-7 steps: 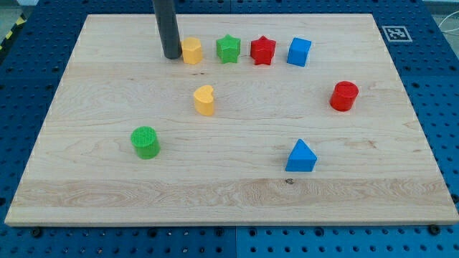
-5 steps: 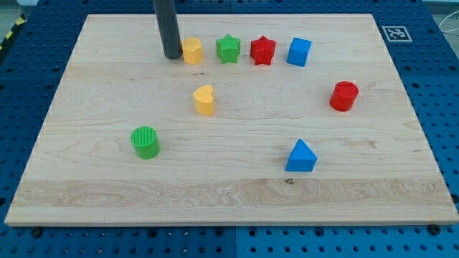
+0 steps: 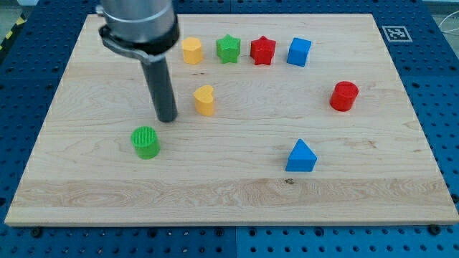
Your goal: Point at the yellow heart
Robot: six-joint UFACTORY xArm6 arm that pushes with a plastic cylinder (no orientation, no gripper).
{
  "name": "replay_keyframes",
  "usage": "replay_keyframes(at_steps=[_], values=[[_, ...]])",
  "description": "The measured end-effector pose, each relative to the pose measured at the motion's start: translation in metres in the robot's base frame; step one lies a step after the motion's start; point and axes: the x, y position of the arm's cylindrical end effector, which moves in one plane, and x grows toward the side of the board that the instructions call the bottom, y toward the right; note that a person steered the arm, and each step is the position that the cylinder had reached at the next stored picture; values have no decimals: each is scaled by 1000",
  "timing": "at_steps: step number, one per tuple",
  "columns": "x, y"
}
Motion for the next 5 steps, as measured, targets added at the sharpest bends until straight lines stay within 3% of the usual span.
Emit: replay_keyframes(at_steps=[2, 5], values=[[10, 64], [2, 51]])
